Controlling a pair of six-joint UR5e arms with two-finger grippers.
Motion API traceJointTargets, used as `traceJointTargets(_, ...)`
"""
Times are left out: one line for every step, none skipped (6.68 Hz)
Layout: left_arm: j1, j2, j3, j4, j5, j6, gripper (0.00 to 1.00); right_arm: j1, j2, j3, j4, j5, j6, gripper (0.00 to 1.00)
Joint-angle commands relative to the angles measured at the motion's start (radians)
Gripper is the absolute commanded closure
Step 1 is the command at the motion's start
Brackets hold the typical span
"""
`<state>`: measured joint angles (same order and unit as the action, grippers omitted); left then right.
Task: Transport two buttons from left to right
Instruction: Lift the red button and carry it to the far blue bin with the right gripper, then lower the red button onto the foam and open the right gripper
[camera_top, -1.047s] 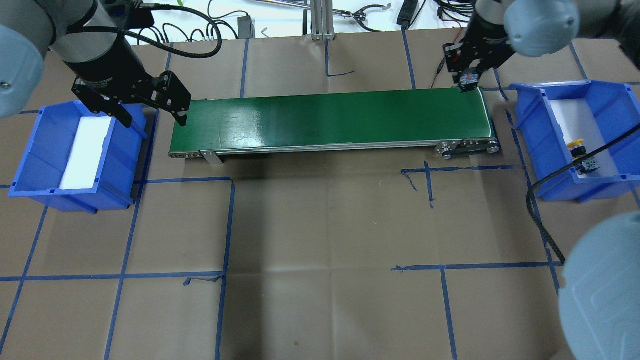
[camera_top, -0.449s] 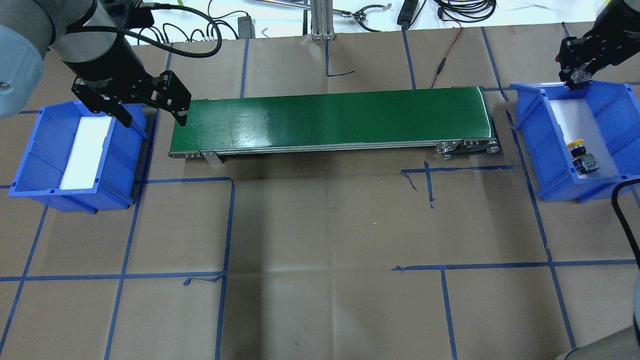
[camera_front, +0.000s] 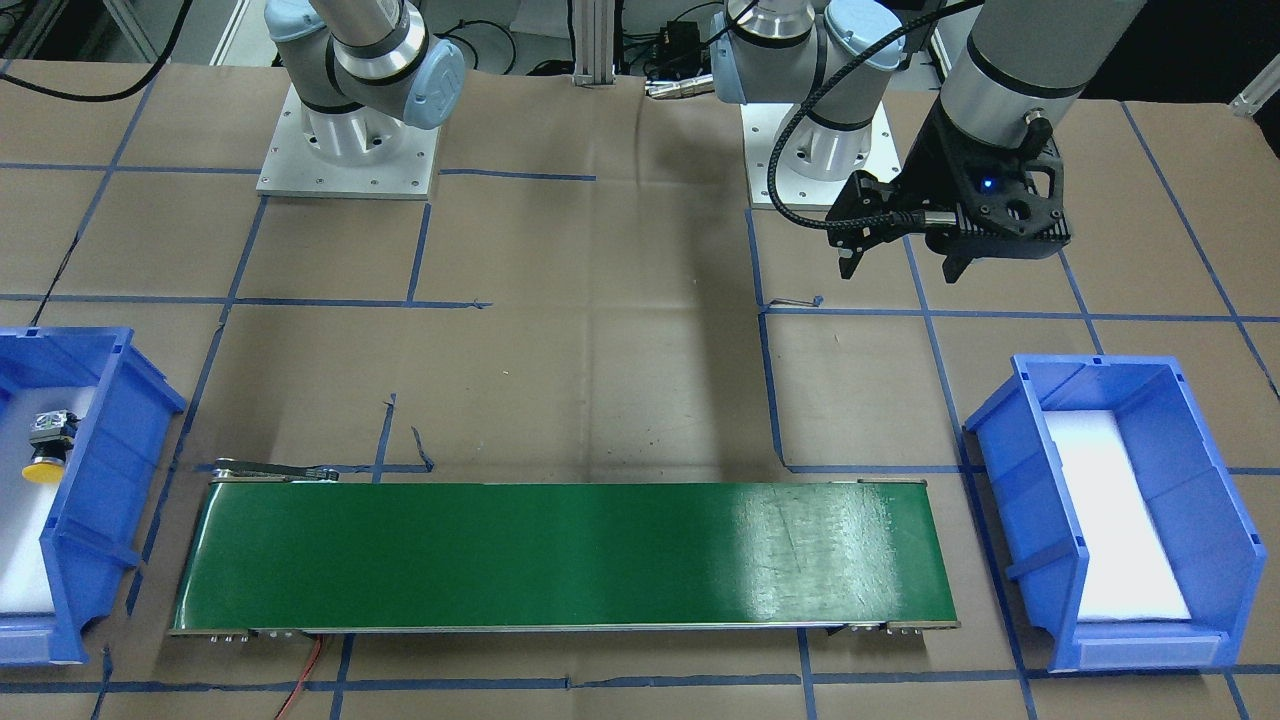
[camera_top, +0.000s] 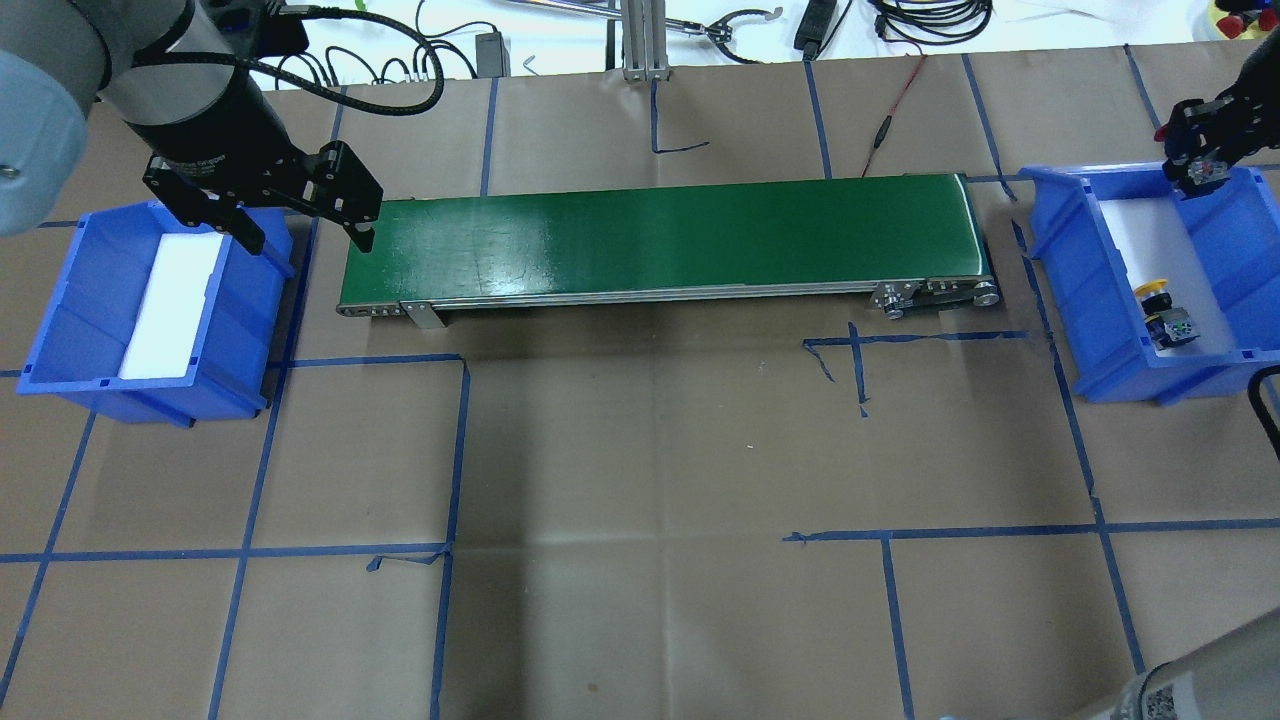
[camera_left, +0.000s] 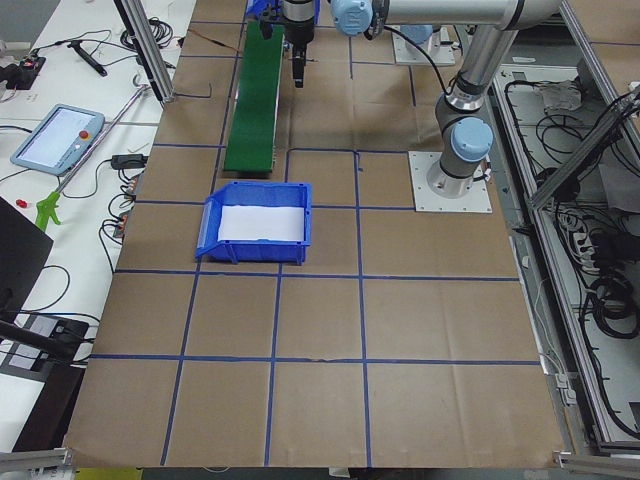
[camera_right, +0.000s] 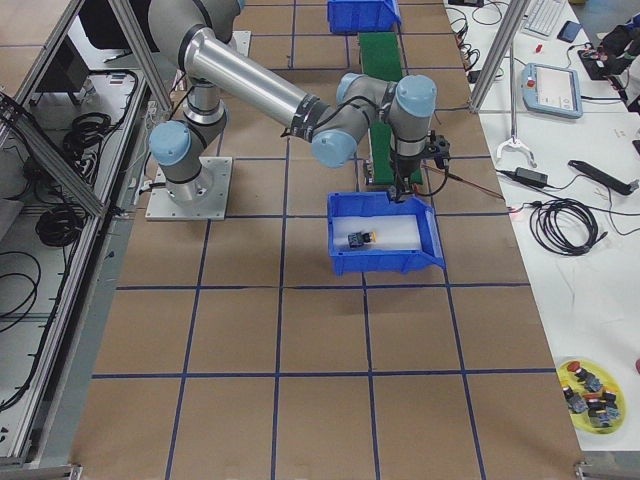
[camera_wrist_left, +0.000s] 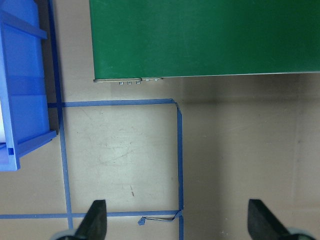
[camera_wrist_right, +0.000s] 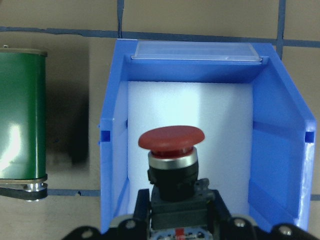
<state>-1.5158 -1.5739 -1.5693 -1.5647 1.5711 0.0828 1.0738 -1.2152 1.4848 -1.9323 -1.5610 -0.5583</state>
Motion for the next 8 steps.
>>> traceJointTargets(0.0,0.0,0.0,0.0,0.001,0.0,0.0,-0.031,0.09,0.008,-0.127,0.001,-0.118,0.98)
traceJointTargets(0.0,0.0,0.0,0.0,0.001,0.0,0.0,-0.032,0.136,0.009,-0.178,0.002,-0.155,0.98)
traceJointTargets(0.0,0.0,0.0,0.0,0.0,0.0,0.0,-0.031,0.16,0.009,-0.175,0.002,-0.153,0.98)
traceJointTargets(0.0,0.0,0.0,0.0,0.001,0.0,0.0,-0.029,0.17,0.012,-0.174,-0.002,-0.144,0.98)
traceJointTargets(0.0,0.0,0.0,0.0,0.0,0.0,0.0,-0.028,0.175,0.035,-0.169,-0.004,-0.115,0.98)
traceJointTargets(-0.001,0.0,0.0,0.0,0.0,0.0,0.0,-0.026,0.177,0.057,-0.169,-0.004,-0.104,0.98)
traceJointTargets(0.0,0.0,0.0,0.0,0.0,0.0,0.0,-0.028,0.178,0.061,-0.169,-0.004,-0.104,0.97)
traceJointTargets(0.0,0.0,0.0,0.0,0.001,0.0,0.0,-0.026,0.183,0.061,-0.165,-0.004,-0.1,0.95)
